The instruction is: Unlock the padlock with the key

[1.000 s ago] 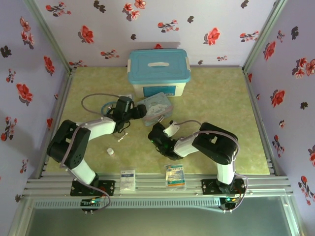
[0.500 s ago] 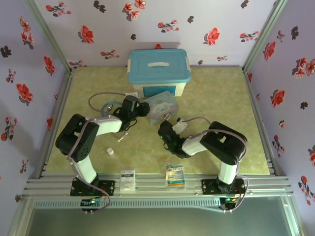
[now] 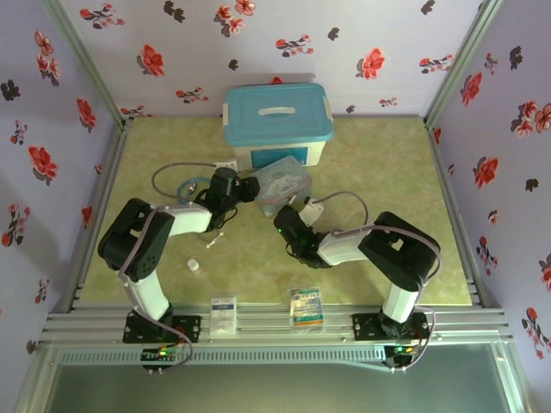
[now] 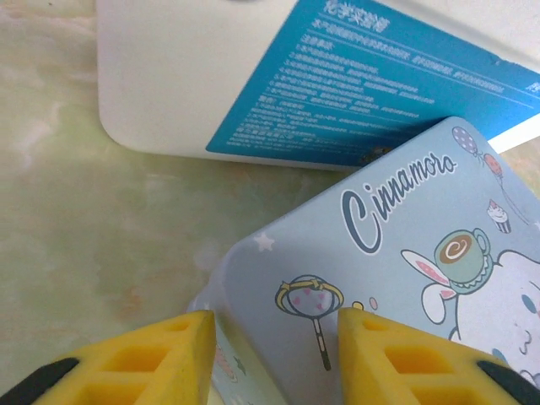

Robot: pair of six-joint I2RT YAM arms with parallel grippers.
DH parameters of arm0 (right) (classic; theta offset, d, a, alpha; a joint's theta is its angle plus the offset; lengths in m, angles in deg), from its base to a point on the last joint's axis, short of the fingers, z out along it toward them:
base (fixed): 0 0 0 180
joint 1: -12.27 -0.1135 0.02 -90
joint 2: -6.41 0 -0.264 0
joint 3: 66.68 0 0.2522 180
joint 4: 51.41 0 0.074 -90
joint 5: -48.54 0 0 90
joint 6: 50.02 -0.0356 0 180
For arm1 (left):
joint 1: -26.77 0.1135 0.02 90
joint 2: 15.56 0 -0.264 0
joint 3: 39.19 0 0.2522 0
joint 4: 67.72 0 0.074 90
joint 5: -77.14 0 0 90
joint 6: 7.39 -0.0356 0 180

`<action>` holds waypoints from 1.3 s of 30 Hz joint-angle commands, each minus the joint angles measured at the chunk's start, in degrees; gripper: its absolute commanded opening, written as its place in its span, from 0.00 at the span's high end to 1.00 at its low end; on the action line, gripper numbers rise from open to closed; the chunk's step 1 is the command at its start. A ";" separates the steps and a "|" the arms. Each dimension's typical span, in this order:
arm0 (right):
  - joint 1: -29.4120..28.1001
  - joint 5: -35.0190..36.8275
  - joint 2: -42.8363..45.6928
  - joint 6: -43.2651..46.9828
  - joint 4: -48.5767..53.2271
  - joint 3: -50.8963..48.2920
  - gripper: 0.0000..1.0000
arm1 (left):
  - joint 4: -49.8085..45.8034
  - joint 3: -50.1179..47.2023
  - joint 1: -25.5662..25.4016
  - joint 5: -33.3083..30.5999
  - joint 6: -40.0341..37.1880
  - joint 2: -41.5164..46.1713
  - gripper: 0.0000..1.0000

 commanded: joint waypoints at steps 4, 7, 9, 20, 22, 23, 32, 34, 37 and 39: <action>3.06 2.41 -0.17 -9.14 -10.61 -6.85 0.90 | -14.89 -2.26 1.38 -3.94 -2.86 -3.19 0.59; 3.17 0.92 -3.15 -12.71 -18.90 -7.91 0.89 | -15.07 -2.17 1.35 -3.96 -2.93 -3.19 0.59; 3.20 0.99 -4.11 -16.89 -19.69 -7.84 0.89 | -15.14 -2.25 1.39 -3.81 -2.84 -2.75 0.59; 8.13 -4.20 6.24 -2.01 -2.56 -9.32 0.76 | -20.01 0.43 0.40 -2.57 -4.17 5.04 0.45; 11.93 -11.96 8.71 6.19 -0.38 -9.65 0.67 | -21.39 1.28 0.18 -1.81 -4.59 7.51 0.39; 13.36 -14.95 9.91 9.69 1.24 -9.61 0.65 | -21.92 1.57 -0.08 -1.83 -4.76 8.65 0.36; 11.12 -23.37 6.03 45.81 37.45 11.24 0.43 | -27.67 8.23 -3.91 -1.36 -4.99 11.48 0.10; 9.74 -24.21 4.49 48.69 37.04 12.37 0.40 | -28.60 9.82 -4.28 -2.89 -4.83 9.70 0.09; 8.90 -23.40 1.98 48.06 36.68 13.83 0.34 | -30.00 12.06 -4.32 -4.53 -5.32 6.71 0.09; 7.53 -21.27 0.27 47.81 36.55 14.88 0.34 | -30.20 12.91 -4.24 -5.14 -5.08 4.61 0.09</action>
